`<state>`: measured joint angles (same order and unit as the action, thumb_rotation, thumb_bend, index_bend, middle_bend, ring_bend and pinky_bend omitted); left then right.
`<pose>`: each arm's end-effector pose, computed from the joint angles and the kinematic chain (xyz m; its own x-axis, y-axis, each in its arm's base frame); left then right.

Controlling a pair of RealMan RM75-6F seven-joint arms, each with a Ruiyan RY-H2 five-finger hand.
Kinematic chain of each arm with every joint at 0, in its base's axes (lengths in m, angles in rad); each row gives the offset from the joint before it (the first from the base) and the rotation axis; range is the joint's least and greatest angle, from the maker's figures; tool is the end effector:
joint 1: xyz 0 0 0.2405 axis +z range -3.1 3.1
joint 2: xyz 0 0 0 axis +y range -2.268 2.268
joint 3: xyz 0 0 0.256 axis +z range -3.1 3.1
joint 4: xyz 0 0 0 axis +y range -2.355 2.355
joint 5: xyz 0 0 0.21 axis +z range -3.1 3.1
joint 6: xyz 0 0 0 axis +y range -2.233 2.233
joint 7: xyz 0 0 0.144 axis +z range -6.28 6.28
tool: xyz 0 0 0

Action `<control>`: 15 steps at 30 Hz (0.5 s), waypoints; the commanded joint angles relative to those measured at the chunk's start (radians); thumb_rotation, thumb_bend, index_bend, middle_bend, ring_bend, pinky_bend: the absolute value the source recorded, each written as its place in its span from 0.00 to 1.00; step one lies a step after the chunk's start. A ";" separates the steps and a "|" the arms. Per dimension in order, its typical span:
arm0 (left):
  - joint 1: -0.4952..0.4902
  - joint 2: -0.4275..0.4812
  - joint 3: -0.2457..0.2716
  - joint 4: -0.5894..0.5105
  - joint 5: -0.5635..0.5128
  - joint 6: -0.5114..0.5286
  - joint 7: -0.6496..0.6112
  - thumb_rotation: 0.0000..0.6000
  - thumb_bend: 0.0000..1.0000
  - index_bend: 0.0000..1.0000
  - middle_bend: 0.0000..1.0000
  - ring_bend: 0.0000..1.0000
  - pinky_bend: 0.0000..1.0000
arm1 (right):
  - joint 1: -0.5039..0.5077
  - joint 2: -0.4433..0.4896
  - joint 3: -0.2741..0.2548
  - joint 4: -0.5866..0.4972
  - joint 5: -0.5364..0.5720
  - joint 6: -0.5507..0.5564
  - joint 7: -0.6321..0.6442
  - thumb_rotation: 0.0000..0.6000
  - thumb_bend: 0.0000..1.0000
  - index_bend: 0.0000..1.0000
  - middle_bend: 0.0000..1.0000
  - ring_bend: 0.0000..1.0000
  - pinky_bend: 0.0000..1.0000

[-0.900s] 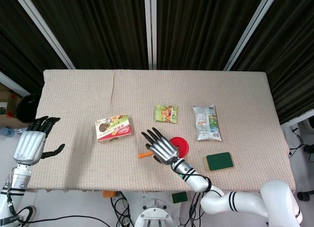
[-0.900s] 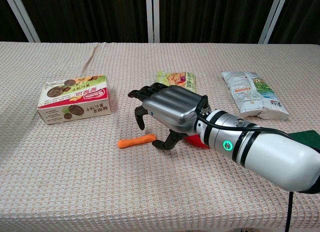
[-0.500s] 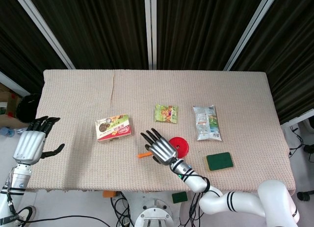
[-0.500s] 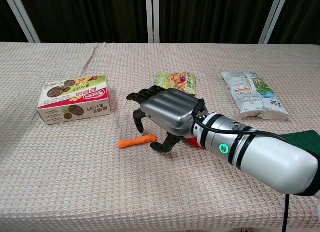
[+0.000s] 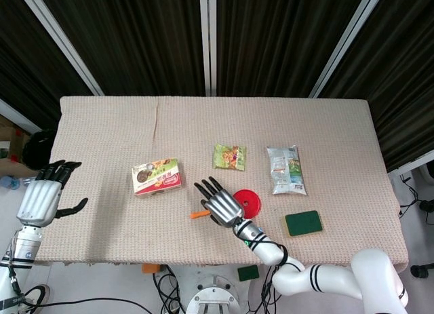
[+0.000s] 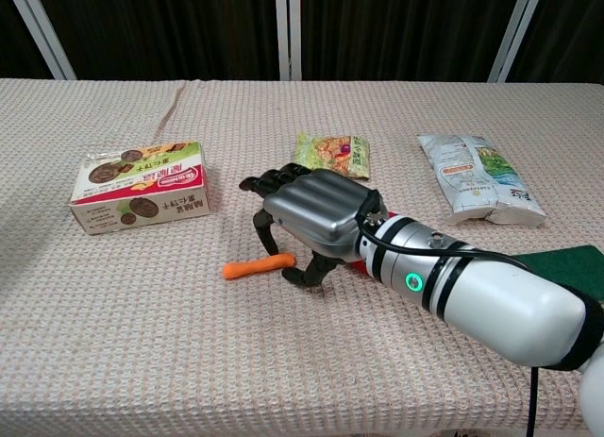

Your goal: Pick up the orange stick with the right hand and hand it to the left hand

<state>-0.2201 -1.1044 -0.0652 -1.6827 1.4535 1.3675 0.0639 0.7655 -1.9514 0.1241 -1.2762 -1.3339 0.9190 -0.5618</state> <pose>-0.2811 0.2221 0.1457 0.4039 0.0567 0.9130 0.9121 -0.1010 -0.3972 -0.0763 -0.2740 -0.1384 0.6079 -0.1839 0.7724 -0.6519 -0.6710 0.3533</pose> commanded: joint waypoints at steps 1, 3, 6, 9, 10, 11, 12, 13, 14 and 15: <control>-0.001 -0.001 0.000 0.002 0.000 -0.001 -0.001 0.79 0.21 0.16 0.16 0.10 0.15 | 0.000 0.000 -0.001 -0.001 -0.002 0.003 0.003 1.00 0.33 0.53 0.00 0.00 0.00; -0.002 -0.002 0.001 0.003 0.000 -0.004 -0.001 0.79 0.21 0.16 0.16 0.10 0.15 | 0.002 0.000 -0.002 -0.001 -0.001 0.002 0.003 1.00 0.33 0.53 0.00 0.00 0.00; -0.002 -0.002 0.003 0.003 0.001 -0.006 0.000 0.79 0.21 0.16 0.16 0.10 0.15 | 0.005 -0.001 -0.001 0.003 0.002 -0.001 0.002 1.00 0.33 0.53 0.00 0.00 0.00; -0.001 -0.001 0.003 0.002 0.000 -0.004 0.001 0.79 0.21 0.16 0.16 0.10 0.15 | 0.009 -0.003 0.001 0.004 0.002 -0.002 0.005 1.00 0.33 0.53 0.00 0.00 0.00; -0.001 -0.001 0.003 0.002 -0.001 -0.004 0.002 0.79 0.21 0.16 0.16 0.10 0.15 | 0.010 -0.004 0.001 0.005 0.002 -0.001 0.005 1.00 0.33 0.53 0.00 0.00 0.00; 0.000 -0.001 0.002 0.002 -0.001 -0.003 0.002 0.79 0.21 0.16 0.16 0.10 0.15 | 0.011 -0.004 0.000 0.006 0.001 -0.001 0.006 1.00 0.33 0.54 0.00 0.00 0.00; 0.000 0.000 0.002 0.001 -0.001 -0.003 0.003 0.79 0.21 0.16 0.16 0.10 0.15 | 0.011 -0.005 0.000 0.007 0.001 0.000 0.006 1.00 0.33 0.54 0.00 0.00 0.00; 0.000 0.000 0.002 0.000 -0.002 -0.003 0.003 0.79 0.21 0.16 0.16 0.10 0.15 | 0.012 -0.005 0.000 0.007 0.001 0.000 0.007 1.00 0.33 0.55 0.00 0.00 0.00; 0.000 0.001 0.002 0.000 -0.002 -0.003 0.004 0.79 0.21 0.16 0.16 0.10 0.15 | 0.012 -0.005 0.000 0.009 0.000 0.001 0.009 1.00 0.33 0.56 0.00 0.00 0.00; -0.001 0.001 0.002 -0.001 -0.001 -0.003 0.004 0.79 0.21 0.16 0.16 0.10 0.15 | 0.012 -0.006 0.000 0.010 -0.001 0.003 0.010 1.00 0.33 0.57 0.00 0.00 0.00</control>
<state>-0.2206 -1.1036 -0.0631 -1.6836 1.4522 1.3643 0.0678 0.7775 -1.9568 0.1240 -1.2665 -1.3342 0.9213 -0.5516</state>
